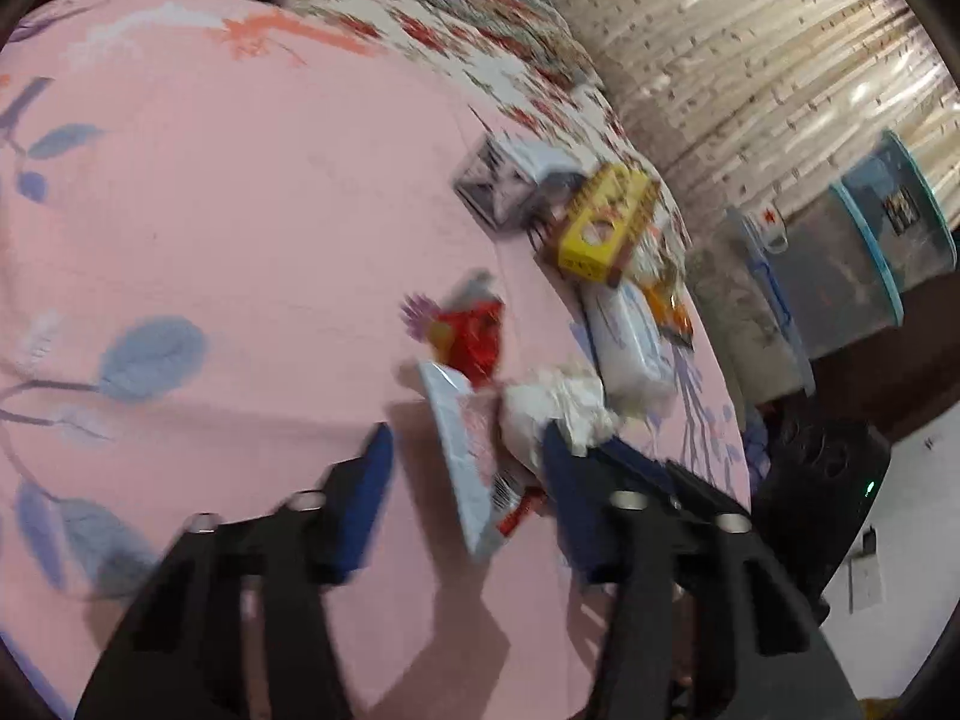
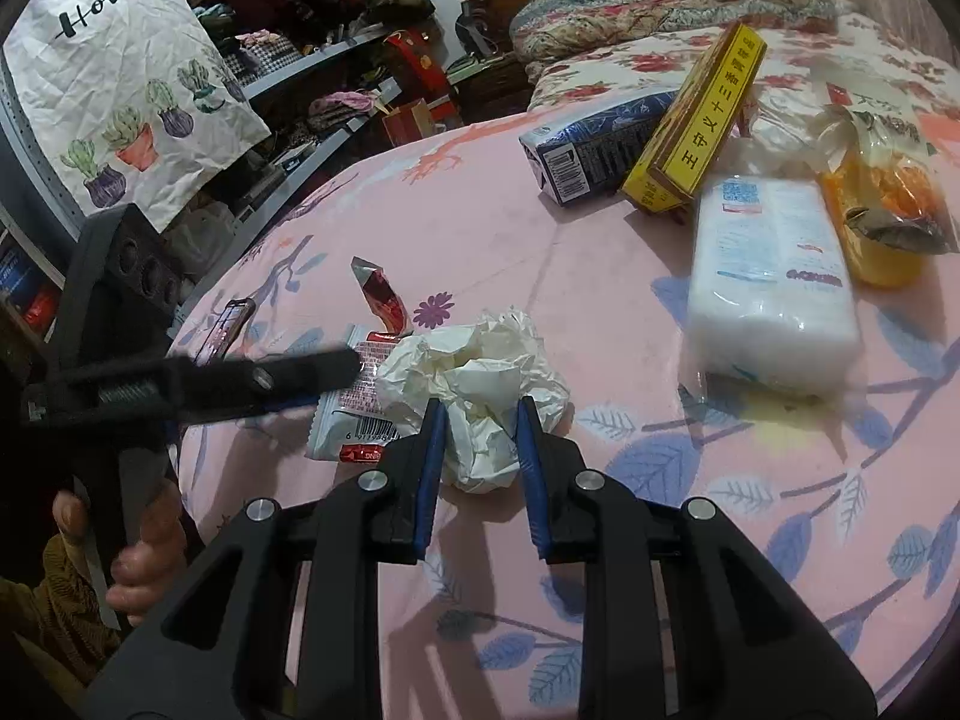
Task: Collect trash
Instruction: 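Carry wrapper and tissue to the beige bin and release both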
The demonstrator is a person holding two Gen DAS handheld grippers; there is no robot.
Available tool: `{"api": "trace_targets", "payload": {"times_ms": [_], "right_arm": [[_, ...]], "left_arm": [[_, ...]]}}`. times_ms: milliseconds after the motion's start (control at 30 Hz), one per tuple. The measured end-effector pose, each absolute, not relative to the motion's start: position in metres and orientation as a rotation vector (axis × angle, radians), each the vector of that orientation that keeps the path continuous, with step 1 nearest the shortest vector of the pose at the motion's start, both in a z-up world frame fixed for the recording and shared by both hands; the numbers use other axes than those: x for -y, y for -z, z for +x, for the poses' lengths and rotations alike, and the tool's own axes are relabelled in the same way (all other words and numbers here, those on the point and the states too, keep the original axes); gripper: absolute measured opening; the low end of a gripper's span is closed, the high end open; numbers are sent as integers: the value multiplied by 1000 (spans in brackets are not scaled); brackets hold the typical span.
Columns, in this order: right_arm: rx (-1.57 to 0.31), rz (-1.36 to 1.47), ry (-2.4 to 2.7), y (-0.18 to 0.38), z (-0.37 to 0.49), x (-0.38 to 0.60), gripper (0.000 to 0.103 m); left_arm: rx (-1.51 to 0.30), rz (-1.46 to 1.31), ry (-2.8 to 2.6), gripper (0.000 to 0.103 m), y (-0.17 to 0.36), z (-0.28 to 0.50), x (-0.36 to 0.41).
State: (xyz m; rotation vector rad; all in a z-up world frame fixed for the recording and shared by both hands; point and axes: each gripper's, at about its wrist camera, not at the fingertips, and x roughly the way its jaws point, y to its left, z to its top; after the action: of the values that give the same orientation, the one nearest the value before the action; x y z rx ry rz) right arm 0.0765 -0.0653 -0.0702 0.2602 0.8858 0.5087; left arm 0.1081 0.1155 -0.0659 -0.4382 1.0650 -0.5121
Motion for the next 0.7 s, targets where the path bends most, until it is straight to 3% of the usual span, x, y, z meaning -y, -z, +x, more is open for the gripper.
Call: {"api": "trace_targets", "payload": {"times_ms": [33,67,500,700], "right_arm": [[-887,267,-509,70,77,66,27],[-888,272,-508,70,77,67,27],[-630,350,-436,10,24,144,25],[-568,386,-252,2,7,219,25]], "left_arm": [[-1069,-415,510,17,66,108,-112],[-1088,-392,514,7,69,109,-106],[-884,-385,581,6,-5,92,-94],[-901,-287,723,6,-24,108,-15]]}}
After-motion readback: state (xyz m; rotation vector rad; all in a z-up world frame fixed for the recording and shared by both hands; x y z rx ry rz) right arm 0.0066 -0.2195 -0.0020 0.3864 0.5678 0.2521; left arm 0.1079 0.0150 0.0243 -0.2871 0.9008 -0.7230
